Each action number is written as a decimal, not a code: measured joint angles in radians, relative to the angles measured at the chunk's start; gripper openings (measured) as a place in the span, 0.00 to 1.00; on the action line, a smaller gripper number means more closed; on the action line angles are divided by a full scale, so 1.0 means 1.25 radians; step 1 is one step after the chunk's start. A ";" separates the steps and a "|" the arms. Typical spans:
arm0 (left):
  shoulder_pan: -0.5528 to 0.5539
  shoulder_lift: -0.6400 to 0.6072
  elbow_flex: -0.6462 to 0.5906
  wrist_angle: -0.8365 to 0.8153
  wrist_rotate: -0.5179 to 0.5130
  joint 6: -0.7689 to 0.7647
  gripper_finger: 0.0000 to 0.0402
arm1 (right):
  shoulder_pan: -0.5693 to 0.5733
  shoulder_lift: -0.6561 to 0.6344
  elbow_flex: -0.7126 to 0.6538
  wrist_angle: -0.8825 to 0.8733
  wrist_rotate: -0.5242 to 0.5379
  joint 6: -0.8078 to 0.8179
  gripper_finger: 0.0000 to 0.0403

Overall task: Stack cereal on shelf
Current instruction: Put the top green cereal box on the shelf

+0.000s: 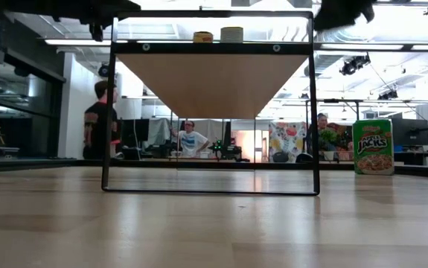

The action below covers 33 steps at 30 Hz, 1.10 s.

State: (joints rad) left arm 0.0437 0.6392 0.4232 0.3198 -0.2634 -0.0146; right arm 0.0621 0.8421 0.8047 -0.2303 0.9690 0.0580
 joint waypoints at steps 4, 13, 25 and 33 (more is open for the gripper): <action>0.000 0.004 0.000 -0.005 0.000 0.000 0.00 | -0.168 -0.037 0.000 -0.244 -0.074 0.146 0.60; 0.000 0.010 0.000 -0.006 0.000 0.000 0.00 | -0.515 -0.013 0.000 -0.467 -0.377 0.221 0.68; 0.000 0.030 0.000 -0.008 0.000 0.000 0.00 | -0.672 0.126 0.000 -0.520 -0.474 0.116 0.68; 0.000 0.041 0.000 -0.008 0.000 0.000 0.00 | -0.709 0.216 0.000 -0.553 -0.482 0.082 0.68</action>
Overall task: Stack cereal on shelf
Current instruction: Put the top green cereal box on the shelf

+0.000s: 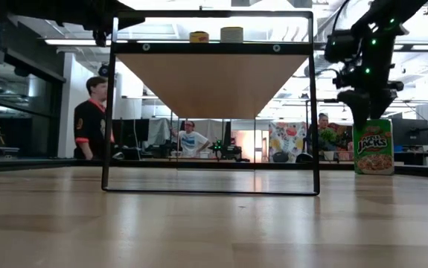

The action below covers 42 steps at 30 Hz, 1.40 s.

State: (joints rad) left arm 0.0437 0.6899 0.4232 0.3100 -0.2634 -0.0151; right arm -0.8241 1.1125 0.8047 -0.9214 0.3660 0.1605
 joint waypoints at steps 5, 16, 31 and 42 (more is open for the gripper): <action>0.000 0.000 0.000 0.000 0.000 0.000 0.00 | -0.006 0.057 0.000 -0.017 0.000 -0.010 0.68; 0.000 0.000 0.000 0.000 0.000 0.000 0.00 | -0.006 0.116 0.000 -0.022 -0.067 -0.028 0.68; 0.000 0.000 0.000 0.001 0.000 0.010 0.00 | -0.006 0.113 0.002 -0.084 -0.087 -0.034 0.37; 0.000 0.000 0.000 0.001 0.000 0.021 0.00 | 0.070 -0.002 0.182 -0.213 -0.446 0.037 0.28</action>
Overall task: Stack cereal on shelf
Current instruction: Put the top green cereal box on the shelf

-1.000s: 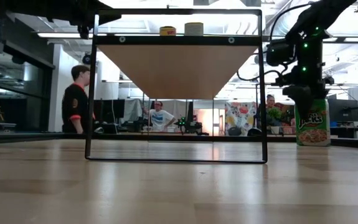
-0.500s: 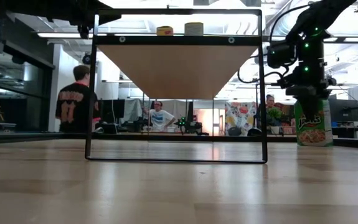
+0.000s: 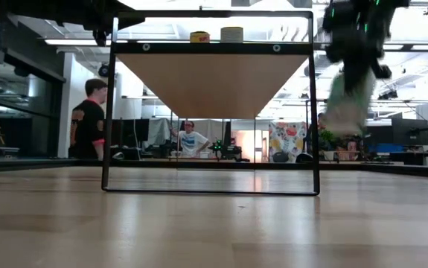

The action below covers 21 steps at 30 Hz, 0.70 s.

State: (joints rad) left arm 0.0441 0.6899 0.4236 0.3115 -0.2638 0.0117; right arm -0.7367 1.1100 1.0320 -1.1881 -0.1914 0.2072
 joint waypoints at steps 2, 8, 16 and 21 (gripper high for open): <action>0.000 0.000 0.000 0.000 0.000 0.000 0.00 | 0.053 -0.026 0.045 -0.005 -0.101 0.038 0.28; 0.000 0.000 0.000 0.000 0.000 0.000 0.00 | 0.292 -0.064 0.179 0.024 -0.154 0.132 0.27; 0.000 0.000 0.000 0.001 0.000 0.000 0.00 | 0.612 0.011 0.259 0.316 0.008 0.119 0.27; 0.000 -0.001 0.000 0.001 0.000 0.000 0.00 | 0.711 0.131 0.319 0.342 0.038 0.067 0.27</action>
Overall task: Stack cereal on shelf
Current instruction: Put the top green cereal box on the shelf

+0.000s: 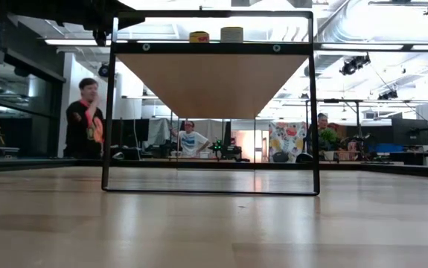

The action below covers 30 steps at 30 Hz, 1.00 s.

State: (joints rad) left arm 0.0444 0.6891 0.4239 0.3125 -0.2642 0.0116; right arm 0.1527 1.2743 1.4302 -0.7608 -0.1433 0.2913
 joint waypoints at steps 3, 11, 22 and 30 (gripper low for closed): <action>0.000 0.000 0.000 0.000 0.000 -0.005 0.00 | 0.031 0.077 0.044 -0.034 0.031 -0.052 0.27; 0.000 0.000 0.000 0.000 0.000 -0.006 0.00 | 0.037 0.250 0.237 -0.230 0.157 -0.150 0.27; 0.000 0.000 0.000 -0.001 0.000 -0.006 0.00 | 0.037 0.389 0.395 -0.374 0.191 -0.149 0.27; 0.000 0.000 0.000 -0.001 0.000 -0.007 0.00 | 0.019 0.412 0.428 -0.410 0.243 -0.102 0.37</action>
State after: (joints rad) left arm 0.0441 0.6891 0.4240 0.3119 -0.2642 0.0032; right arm 0.1763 1.7893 1.9648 -1.2730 0.1606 0.1637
